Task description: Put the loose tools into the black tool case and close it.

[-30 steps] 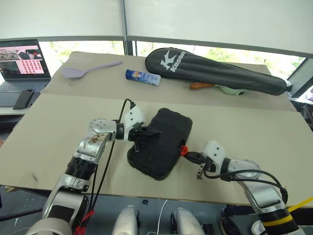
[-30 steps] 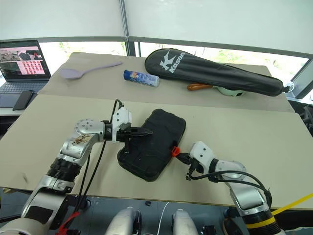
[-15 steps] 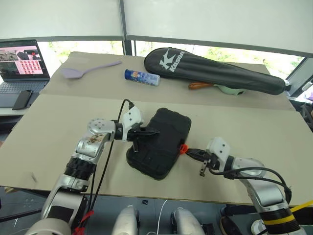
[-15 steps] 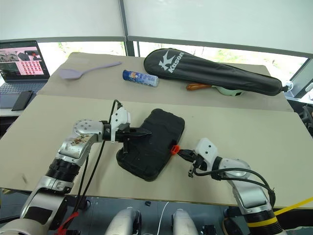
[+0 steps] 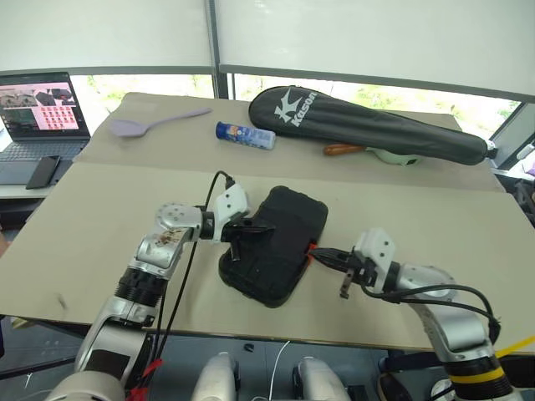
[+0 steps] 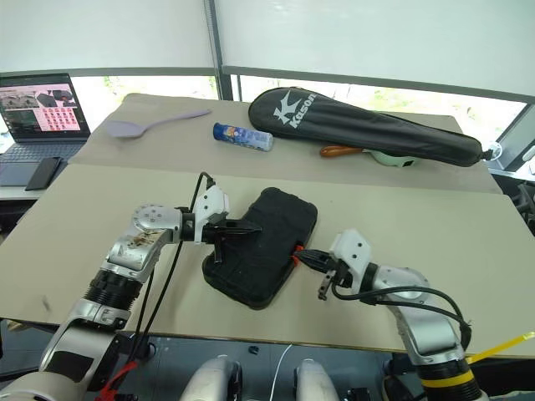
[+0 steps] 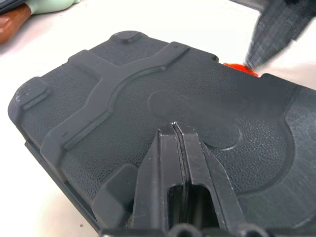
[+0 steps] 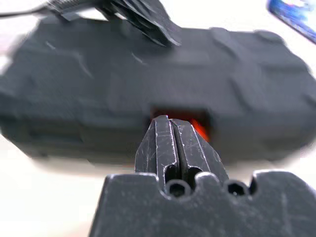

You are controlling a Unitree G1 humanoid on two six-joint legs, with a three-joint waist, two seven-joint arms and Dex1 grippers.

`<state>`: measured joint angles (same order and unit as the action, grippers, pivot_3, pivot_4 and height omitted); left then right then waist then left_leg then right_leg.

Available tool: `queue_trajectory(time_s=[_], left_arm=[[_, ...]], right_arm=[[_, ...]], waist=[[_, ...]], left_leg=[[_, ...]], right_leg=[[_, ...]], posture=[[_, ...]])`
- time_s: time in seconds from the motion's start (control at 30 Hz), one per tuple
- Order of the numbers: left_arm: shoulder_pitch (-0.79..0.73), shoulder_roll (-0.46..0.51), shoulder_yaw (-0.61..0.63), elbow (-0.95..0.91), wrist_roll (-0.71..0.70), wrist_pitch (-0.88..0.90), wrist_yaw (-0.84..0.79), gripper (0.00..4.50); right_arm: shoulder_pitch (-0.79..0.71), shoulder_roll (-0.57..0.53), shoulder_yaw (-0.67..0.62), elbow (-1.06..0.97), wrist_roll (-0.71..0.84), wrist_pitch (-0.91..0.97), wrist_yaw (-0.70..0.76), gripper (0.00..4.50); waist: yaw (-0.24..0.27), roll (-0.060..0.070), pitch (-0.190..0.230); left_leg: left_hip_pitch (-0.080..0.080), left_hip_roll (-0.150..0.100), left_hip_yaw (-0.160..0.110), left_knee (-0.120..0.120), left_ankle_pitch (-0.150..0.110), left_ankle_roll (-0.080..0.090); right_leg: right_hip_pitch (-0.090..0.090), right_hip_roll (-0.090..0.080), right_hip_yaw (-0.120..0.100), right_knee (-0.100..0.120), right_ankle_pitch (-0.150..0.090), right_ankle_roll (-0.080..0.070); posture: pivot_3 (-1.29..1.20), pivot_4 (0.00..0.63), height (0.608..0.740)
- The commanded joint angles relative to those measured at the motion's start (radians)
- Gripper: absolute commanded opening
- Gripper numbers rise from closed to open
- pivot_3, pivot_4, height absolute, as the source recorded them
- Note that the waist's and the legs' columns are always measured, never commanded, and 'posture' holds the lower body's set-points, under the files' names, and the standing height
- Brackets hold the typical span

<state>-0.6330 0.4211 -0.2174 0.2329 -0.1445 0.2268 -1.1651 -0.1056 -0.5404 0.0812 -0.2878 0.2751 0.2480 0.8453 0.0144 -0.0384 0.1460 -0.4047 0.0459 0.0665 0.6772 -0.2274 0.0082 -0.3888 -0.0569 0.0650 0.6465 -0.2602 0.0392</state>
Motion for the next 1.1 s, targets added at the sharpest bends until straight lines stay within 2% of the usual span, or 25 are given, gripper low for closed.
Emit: queue_trajectory(time_s=[0.03, 0.27, 0.37, 0.47, 0.63, 1.1], left_arm=[[0.025, -0.026, -0.079, 0.03, 0.031, 0.023, -0.009, 0.01], [0.04, -0.015, -0.069, 0.021, 0.032, 0.026, -0.011, 0.01], [0.042, -0.014, -0.067, 0.021, 0.031, 0.027, -0.008, 0.01], [0.043, -0.015, -0.069, 0.02, 0.031, 0.027, -0.007, 0.01], [0.037, -0.019, -0.072, 0.031, 0.034, 0.021, -0.009, 0.01], [0.064, -0.024, -0.069, 0.041, 0.04, 0.006, 0.01, 0.01]], right_arm=[[-0.011, -0.016, 0.012, -0.012, -0.015, 0.003, 0.002, 0.0], [0.052, -0.063, -0.087, -0.084, 0.111, 0.073, 0.041, 0.0], [0.068, -0.079, -0.098, -0.066, 0.109, 0.08, 0.039, 0.0], [0.057, -0.066, -0.09, -0.026, 0.099, 0.089, 0.014, 0.0], [0.007, -0.043, -0.004, 0.069, 0.003, 0.015, 0.006, 0.0], [-0.062, 0.04, 0.016, 0.085, 0.007, 0.008, 0.009, 0.0]], waist=[[-0.001, 0.0, -0.001], [0.004, 0.001, -0.003], [0.003, 0.001, -0.003], [0.002, 0.002, -0.003], [0.002, 0.002, -0.003], [-0.004, 0.003, -0.004]], left_leg=[[0.0, 0.0, 0.0, 0.0, 0.0, 0.0], [-0.001, -0.001, -0.001, 0.0, -0.001, 0.001], [-0.001, -0.001, -0.001, 0.0, -0.001, 0.002], [-0.001, -0.001, -0.001, 0.0, -0.001, 0.002], [-0.001, -0.001, -0.001, 0.0, -0.001, 0.002], [-0.001, -0.001, -0.001, 0.0, -0.001, 0.002]], right_leg=[[0.0, 0.0, 0.0, 0.0, 0.0, 0.0], [0.0, -0.001, 0.0, -0.001, -0.001, 0.001], [0.0, -0.001, 0.0, -0.001, -0.001, 0.001], [0.0, -0.001, 0.0, -0.001, -0.001, 0.001], [0.0, -0.001, 0.0, -0.001, -0.001, 0.001], [0.0, -0.001, 0.0, -0.001, -0.001, 0.001]], posture=[[0.0, 0.15, 0.74], [0.0, 0.15, 0.74], [0.0, 0.15, 0.74], [0.0, 0.15, 0.74], [0.0, 0.15, 0.74], [0.0, 0.15, 0.74]])
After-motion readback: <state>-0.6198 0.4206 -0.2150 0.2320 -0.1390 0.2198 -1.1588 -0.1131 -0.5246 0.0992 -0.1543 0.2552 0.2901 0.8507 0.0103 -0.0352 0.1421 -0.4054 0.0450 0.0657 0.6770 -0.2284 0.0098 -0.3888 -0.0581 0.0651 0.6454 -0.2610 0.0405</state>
